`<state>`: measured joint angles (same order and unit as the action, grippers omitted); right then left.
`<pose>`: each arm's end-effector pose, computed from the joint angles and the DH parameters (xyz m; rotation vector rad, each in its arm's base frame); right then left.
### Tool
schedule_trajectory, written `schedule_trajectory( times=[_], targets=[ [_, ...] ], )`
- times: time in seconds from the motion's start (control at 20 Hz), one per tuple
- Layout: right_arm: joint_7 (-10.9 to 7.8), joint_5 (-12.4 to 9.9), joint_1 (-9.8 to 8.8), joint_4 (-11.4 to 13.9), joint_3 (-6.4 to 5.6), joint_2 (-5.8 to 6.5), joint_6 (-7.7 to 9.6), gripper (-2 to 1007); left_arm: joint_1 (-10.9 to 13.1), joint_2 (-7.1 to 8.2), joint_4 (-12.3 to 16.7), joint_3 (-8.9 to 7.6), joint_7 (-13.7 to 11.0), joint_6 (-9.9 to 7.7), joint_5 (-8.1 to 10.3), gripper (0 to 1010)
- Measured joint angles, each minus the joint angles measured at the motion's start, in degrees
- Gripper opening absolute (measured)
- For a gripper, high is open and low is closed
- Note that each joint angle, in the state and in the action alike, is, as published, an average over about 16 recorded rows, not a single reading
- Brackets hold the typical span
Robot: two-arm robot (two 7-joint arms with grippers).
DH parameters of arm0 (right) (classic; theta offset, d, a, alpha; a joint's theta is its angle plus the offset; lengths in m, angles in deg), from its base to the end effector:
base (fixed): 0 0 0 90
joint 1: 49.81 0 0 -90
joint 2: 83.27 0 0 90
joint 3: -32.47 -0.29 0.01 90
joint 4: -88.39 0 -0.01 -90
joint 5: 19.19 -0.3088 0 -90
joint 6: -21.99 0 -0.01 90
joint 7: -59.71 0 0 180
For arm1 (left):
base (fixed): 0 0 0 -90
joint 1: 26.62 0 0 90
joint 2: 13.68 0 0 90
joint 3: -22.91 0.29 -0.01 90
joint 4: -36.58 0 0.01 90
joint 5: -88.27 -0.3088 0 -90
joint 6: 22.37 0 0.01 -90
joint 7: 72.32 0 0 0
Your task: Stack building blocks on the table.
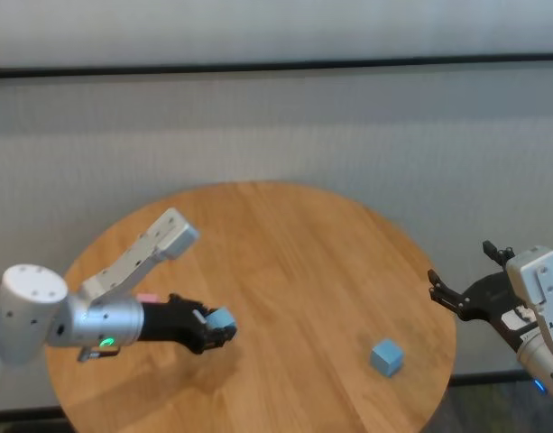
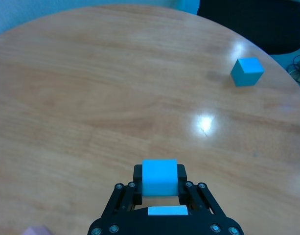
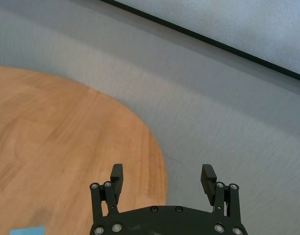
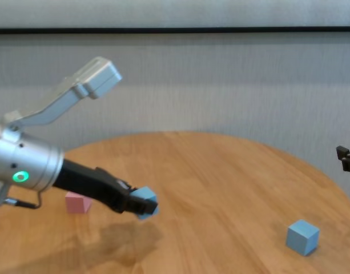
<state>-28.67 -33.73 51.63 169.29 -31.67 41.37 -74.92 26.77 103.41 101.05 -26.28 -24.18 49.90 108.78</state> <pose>0.3581 -0.0827 -0.3022 -0.3043 -0.2853 -1.2480 0.4616 0.0294 -0.2523 0.5552 0.1414 0.5258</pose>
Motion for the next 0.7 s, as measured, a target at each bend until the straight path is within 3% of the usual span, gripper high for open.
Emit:
schedule_trajectory(
  times=[0.4,0.7],
  targets=[
    [0.0,0.0,0.0,0.0,0.0,0.0,0.0,1001,-3.36,-3.74,-5.35,1.34,-2.31,0.51,-0.97,396],
    [0.0,0.0,0.0,0.0,0.0,0.0,0.0,1000,-4.71,-5.29,-7.8,3.16,-3.92,1.08,-2.26,396]
  ],
)
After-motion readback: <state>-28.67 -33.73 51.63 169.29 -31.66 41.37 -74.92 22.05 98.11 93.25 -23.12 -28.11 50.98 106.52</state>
